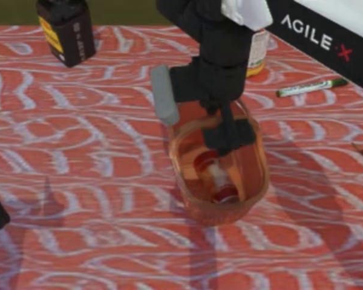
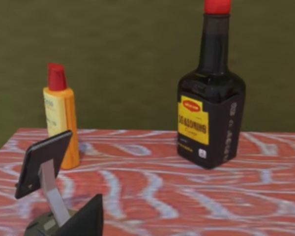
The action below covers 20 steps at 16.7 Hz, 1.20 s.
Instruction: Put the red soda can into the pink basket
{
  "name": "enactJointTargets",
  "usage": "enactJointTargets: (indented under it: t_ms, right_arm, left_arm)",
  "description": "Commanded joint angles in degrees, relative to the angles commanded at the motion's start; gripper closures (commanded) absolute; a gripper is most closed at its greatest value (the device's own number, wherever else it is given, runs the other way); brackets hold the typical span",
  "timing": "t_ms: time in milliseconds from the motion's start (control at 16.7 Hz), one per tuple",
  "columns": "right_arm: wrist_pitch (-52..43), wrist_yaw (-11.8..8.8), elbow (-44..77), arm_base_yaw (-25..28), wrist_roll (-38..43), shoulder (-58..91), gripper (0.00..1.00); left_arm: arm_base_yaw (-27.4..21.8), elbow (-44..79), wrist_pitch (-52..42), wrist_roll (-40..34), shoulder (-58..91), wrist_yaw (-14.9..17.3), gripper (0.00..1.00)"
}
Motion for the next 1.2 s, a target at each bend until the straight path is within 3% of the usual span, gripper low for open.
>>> enactJointTargets:
  t_ms: [480, 1200]
  right_arm:
    - [0.0, 0.0, 0.0, 0.0, 0.0, 0.0, 0.98]
    - [0.0, 0.0, 0.0, 0.0, 0.0, 0.0, 1.0]
  left_arm:
    - [0.0, 0.0, 0.0, 0.0, 0.0, 0.0, 0.0]
    - [0.0, 0.0, 0.0, 0.0, 0.0, 0.0, 0.0]
